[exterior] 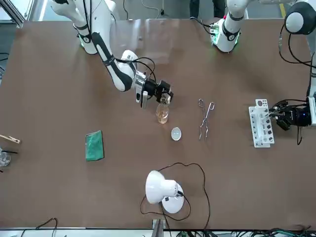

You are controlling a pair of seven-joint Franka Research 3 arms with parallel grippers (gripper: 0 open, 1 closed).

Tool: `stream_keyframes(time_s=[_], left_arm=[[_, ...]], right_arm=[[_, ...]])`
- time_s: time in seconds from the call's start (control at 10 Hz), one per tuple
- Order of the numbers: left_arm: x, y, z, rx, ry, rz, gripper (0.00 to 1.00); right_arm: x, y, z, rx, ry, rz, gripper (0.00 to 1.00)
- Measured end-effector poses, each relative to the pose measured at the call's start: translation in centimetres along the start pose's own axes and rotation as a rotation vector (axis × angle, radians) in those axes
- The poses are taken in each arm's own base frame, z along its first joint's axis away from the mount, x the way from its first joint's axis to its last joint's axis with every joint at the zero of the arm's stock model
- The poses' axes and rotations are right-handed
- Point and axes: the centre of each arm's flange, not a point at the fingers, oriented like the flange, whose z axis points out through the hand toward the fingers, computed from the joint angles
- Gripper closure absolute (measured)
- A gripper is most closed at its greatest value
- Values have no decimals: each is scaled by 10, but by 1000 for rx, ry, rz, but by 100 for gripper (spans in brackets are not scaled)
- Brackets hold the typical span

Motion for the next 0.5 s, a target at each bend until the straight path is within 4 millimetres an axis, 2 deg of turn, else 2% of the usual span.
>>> stream_keyframes(time_s=[0.5], left_arm=[[-5, 1, 0, 1, 2, -2, 78]], right_arm=[[3, -6, 0, 6, 3, 58, 62]])
